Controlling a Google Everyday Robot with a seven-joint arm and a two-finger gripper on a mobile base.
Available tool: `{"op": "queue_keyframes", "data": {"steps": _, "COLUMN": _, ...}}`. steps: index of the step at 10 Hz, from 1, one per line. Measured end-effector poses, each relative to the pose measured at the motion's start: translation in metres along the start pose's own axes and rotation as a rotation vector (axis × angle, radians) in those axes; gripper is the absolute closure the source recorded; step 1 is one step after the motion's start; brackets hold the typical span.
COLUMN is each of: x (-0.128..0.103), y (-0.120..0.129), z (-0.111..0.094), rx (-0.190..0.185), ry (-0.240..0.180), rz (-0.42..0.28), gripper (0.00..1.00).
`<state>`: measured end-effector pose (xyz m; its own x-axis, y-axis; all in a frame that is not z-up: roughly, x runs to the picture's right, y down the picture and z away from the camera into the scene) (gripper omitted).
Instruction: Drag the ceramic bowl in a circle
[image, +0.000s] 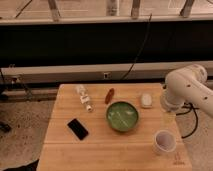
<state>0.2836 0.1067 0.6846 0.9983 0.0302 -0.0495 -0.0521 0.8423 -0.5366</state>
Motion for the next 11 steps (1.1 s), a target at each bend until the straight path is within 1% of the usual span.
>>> {"op": "queue_keyframes", "data": {"steps": 5, "x": 0.0, "y": 0.0, "z": 0.0, "rx": 0.0, "ry": 0.0, "rz": -0.001, "gripper": 0.2}}
{"op": "queue_keyframes", "data": {"steps": 6, "x": -0.003, "y": 0.001, "z": 0.002, "rx": -0.003, "ry": 0.014, "rz": -0.03, "gripper": 0.2}}
{"op": "queue_keyframes", "data": {"steps": 8, "x": -0.023, "y": 0.004, "z": 0.012, "rx": -0.014, "ry": 0.037, "rz": -0.147, "gripper": 0.2}}
{"op": "queue_keyframes", "data": {"steps": 9, "x": -0.027, "y": 0.005, "z": 0.014, "rx": -0.016, "ry": 0.042, "rz": -0.177, "gripper": 0.2}}
{"op": "queue_keyframes", "data": {"steps": 11, "x": -0.026, "y": 0.009, "z": 0.018, "rx": -0.024, "ry": 0.055, "rz": -0.196, "gripper": 0.2}}
